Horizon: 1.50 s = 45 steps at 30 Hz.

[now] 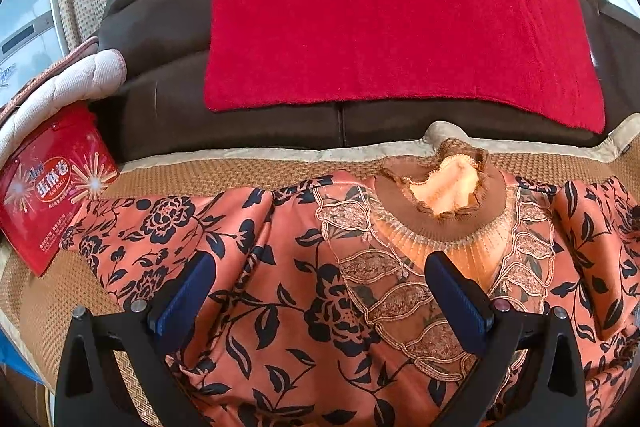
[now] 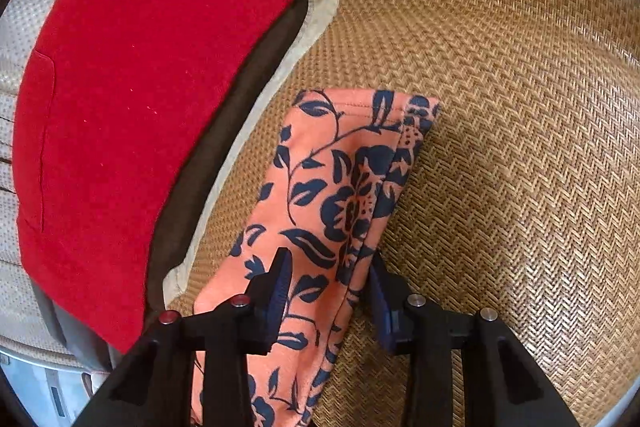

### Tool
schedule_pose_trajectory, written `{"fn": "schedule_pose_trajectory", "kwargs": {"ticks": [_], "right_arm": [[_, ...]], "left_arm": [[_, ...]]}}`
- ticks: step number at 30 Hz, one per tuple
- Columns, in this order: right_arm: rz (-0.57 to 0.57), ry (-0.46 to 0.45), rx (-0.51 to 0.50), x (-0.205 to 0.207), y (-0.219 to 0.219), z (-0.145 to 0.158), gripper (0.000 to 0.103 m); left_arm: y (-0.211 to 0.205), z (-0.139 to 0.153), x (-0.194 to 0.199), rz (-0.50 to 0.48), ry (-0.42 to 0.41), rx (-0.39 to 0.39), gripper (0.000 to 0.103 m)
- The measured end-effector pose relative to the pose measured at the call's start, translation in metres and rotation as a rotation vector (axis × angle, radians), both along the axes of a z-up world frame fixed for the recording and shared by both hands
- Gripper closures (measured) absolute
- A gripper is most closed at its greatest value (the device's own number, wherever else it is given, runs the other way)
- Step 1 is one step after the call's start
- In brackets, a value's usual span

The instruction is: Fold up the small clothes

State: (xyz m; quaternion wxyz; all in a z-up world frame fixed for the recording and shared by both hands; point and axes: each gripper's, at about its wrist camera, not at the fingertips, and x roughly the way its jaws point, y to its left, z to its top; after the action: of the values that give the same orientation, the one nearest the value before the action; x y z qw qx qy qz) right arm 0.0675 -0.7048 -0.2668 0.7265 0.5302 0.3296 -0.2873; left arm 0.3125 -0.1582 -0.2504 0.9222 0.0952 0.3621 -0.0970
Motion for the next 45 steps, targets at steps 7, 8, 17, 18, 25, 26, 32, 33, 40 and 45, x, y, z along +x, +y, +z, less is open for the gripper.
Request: {"fn": "schedule_pose_trajectory", "kwargs": {"ticks": [7, 8, 17, 18, 25, 26, 32, 33, 40, 45], "right_arm": [[0.064, -0.043, -0.057, 0.025, 0.021, 0.001, 0.096], [0.067, -0.06, -0.069, 0.027, 0.026, 0.003, 0.096], [0.357, -0.416, -0.166, 0.071, 0.143, 0.086, 0.096], [0.402, -0.442, -0.169, 0.078, 0.159, 0.092, 0.096], [0.756, -0.422, -0.078, 0.152, 0.291, 0.073, 0.092], [0.809, -0.373, -0.039, 0.163, 0.309, 0.061, 0.091], [1.022, -0.245, 0.069, 0.182, 0.379, -0.008, 0.017], [1.04, -0.251, 0.064, 0.177, 0.381, -0.009, 0.017], [0.939, -0.56, 0.307, 0.162, 0.319, 0.0, 0.017], [0.833, -0.582, 0.393, 0.168, 0.29, -0.012, 0.017]], "left_arm": [[0.022, 0.009, 0.005, 0.039, 0.005, -0.046, 0.0], [0.029, 0.011, 0.006, 0.057, 0.002, -0.048, 0.0], [0.11, 0.022, 0.018, 0.277, -0.018, -0.044, 0.0], [0.12, 0.023, 0.018, 0.301, -0.022, -0.044, 0.0], [0.166, 0.026, 0.022, 0.393, -0.016, -0.08, 0.0], [0.168, 0.025, 0.023, 0.396, -0.012, -0.083, 0.0], [0.168, 0.023, 0.028, 0.377, -0.001, -0.085, 0.0], [0.169, 0.023, 0.029, 0.378, 0.0, -0.087, 0.0], [0.158, 0.024, 0.027, 0.357, -0.01, -0.087, 0.0], [0.121, 0.024, 0.022, 0.25, -0.01, -0.034, 0.0]]}}
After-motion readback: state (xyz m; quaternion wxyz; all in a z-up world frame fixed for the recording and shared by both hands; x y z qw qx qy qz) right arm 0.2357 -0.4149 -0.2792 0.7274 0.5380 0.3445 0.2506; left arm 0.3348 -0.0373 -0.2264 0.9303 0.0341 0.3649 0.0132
